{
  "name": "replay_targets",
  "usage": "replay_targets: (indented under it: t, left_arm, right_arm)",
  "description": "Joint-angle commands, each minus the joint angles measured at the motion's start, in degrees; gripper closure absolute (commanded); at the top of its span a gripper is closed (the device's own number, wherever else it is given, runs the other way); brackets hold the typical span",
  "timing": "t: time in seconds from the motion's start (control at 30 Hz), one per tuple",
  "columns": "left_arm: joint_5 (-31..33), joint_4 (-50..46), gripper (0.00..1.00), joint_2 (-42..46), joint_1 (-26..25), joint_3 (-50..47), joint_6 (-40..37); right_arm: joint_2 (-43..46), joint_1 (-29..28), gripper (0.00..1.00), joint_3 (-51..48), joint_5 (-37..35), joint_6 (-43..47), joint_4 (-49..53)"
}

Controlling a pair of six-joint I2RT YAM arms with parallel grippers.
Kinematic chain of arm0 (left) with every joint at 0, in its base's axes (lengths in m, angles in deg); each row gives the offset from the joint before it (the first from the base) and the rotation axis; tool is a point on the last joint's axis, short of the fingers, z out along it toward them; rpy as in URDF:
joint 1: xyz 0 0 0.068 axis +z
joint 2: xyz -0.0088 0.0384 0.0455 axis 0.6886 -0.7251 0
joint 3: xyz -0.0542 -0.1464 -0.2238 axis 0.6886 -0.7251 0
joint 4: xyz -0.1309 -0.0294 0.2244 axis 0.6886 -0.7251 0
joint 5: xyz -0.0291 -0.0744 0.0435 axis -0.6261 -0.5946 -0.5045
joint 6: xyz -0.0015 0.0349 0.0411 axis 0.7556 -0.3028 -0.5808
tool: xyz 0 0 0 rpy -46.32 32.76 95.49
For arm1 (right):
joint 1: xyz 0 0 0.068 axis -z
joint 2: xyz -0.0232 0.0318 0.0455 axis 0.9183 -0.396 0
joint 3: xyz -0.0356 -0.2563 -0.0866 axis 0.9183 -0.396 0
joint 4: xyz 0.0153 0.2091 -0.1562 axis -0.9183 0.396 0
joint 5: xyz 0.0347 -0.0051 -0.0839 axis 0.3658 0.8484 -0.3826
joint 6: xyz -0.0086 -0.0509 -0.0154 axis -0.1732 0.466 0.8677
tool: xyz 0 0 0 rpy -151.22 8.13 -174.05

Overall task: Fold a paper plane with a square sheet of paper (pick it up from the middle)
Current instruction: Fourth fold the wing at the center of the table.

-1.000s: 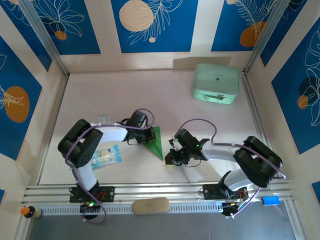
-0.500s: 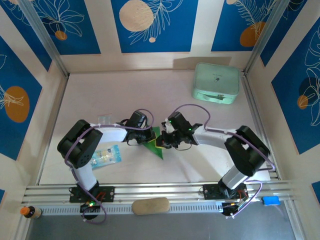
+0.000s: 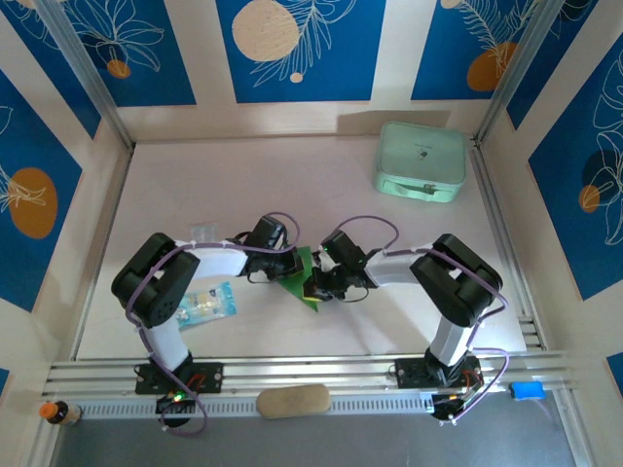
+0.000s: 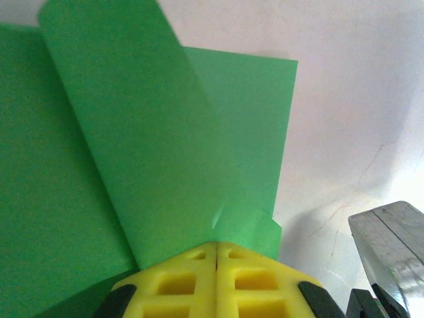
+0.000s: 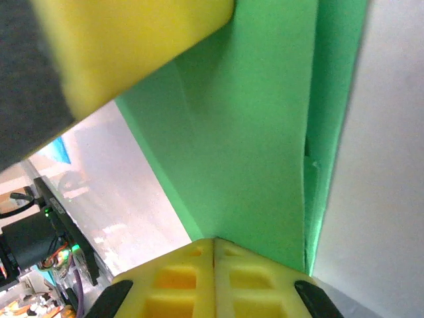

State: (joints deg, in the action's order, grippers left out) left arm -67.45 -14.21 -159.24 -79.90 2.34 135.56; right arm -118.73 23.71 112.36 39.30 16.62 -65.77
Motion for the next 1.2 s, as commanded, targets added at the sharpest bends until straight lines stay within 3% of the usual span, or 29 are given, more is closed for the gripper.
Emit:
replay_targets:
  t: [0.0, 0.63, 0.9, 1.17]
  left_arm:
    - [4.0, -6.9, 1.0, -1.2, 0.7, -2.2, -0.3]
    - [3.8, -4.2, 1.0, -1.1, 1.1, -4.5, 2.3]
    - [3.1, -3.7, 1.0, -0.3, 1.1, -4.8, 1.6]
    - [3.0, -2.0, 1.0, -0.2, 1.1, -4.8, 2.9]
  right_arm:
    - [-0.3, -1.0, 0.94, -5.1, 2.3, -1.4, 2.4]
    - [10.2, -5.5, 0.94, -17.6, 0.6, -5.3, 2.5]
    - [23.4, -2.3, 0.94, -11.0, -2.7, -4.3, 8.8]
    - [7.6, 0.8, 0.94, 3.4, -1.6, -1.2, 9.3]
